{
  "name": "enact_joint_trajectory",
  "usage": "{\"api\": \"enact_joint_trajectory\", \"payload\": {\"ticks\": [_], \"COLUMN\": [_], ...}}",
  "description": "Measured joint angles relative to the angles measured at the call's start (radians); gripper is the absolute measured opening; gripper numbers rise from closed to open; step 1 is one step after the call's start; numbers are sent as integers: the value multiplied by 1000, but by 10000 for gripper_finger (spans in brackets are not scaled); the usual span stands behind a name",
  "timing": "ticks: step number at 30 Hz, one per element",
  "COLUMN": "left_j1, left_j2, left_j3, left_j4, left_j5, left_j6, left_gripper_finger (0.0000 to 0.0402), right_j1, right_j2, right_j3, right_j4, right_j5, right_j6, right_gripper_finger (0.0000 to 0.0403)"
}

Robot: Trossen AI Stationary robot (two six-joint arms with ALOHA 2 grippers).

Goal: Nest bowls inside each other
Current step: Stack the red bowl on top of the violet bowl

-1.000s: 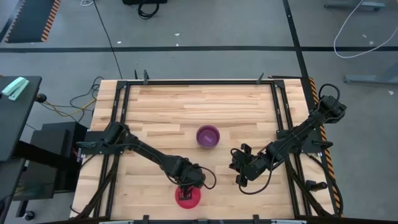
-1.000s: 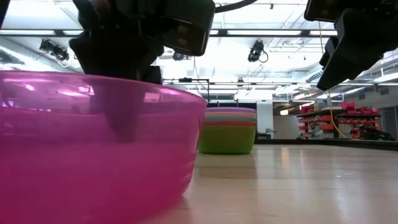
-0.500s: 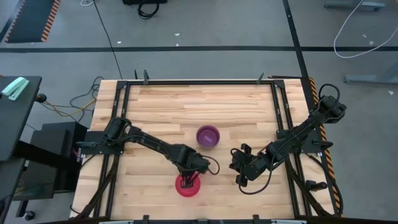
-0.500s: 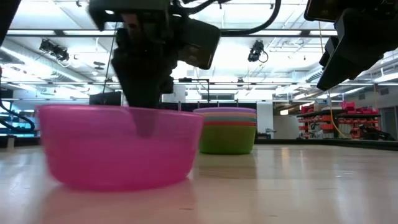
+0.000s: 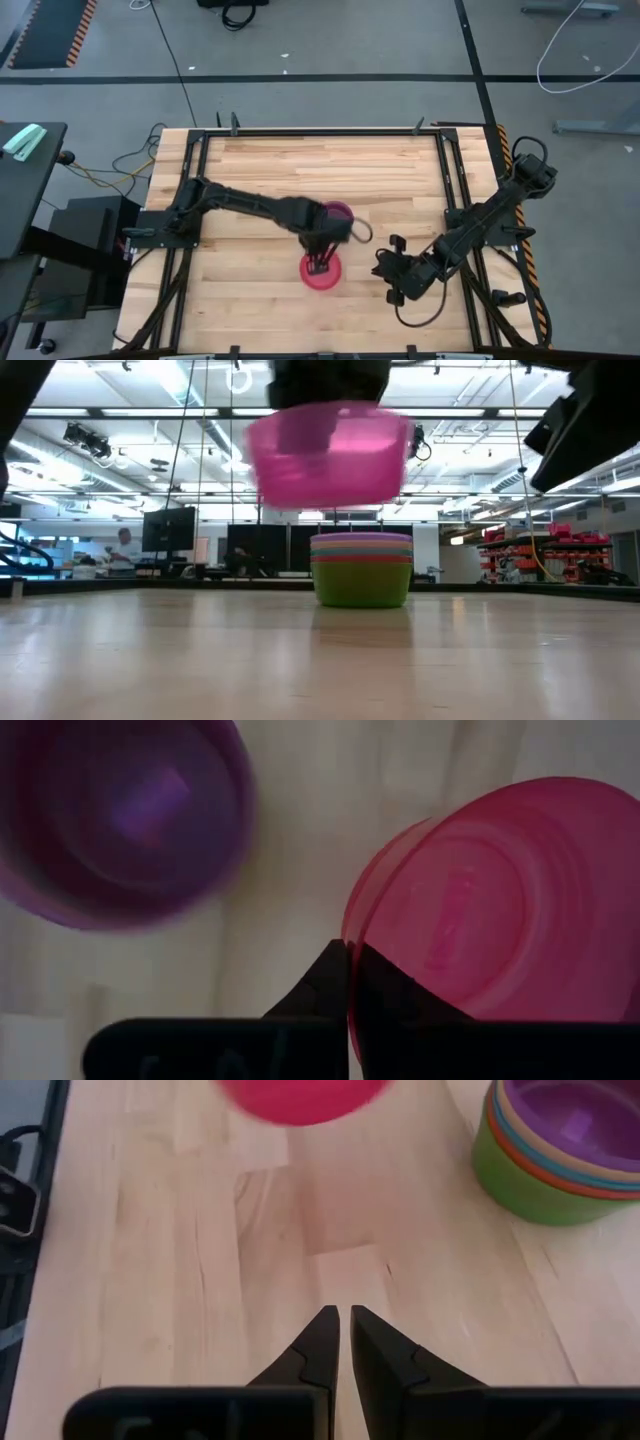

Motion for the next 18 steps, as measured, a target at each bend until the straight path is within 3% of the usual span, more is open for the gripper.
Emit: {"api": "enact_joint_trajectory", "payload": {"ticks": [7, 18], "left_j1": [110, 311], "left_j2": [0, 9], "left_j3": [148, 162], "left_j4": [-15, -45], "left_j5": [-8, -8], "left_j6": [42, 72], "left_gripper_finger": [7, 7], "right_j1": [61, 67], "right_j2": [0, 0], "right_j3": [0, 0], "right_j4": [0, -3], "right_j5": [76, 91], "right_j6": [0, 20], "right_gripper_finger": [39, 39]}}
